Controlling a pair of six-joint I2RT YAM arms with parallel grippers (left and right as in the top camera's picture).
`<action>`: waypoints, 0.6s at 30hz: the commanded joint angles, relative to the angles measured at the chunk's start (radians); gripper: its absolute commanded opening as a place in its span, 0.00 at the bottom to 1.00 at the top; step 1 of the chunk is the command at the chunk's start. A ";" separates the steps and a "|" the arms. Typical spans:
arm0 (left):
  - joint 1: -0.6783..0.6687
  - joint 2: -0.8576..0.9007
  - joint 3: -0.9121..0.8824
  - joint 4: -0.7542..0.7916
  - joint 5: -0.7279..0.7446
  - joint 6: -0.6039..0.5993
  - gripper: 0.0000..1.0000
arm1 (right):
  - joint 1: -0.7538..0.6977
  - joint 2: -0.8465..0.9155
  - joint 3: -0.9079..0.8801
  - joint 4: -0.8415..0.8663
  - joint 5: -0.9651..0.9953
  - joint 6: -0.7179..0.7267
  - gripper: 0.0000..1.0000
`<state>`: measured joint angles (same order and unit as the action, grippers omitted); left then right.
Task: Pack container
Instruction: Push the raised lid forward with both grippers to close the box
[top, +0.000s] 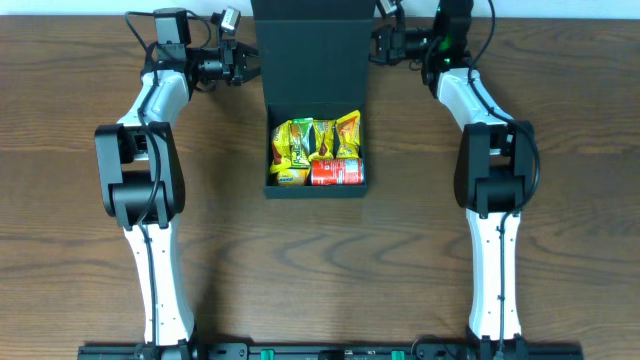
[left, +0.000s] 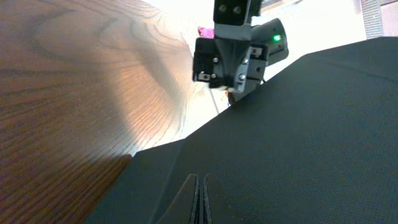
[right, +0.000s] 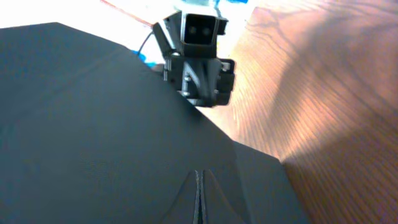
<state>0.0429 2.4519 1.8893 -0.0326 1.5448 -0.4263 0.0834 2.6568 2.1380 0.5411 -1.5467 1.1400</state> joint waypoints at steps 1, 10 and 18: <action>-0.016 -0.072 0.005 -0.002 0.019 0.004 0.06 | 0.002 -0.009 0.002 0.098 -0.014 0.230 0.02; -0.029 -0.212 0.004 -0.698 -0.114 0.560 0.06 | -0.002 -0.011 -0.006 0.956 -0.013 0.909 0.02; -0.032 -0.368 0.004 -1.018 -0.432 0.766 0.06 | 0.012 -0.014 -0.008 0.913 -0.013 0.880 0.02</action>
<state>0.0109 2.1475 1.8904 -1.0454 1.2446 0.2371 0.0837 2.6530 2.1323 1.4517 -1.5459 1.9953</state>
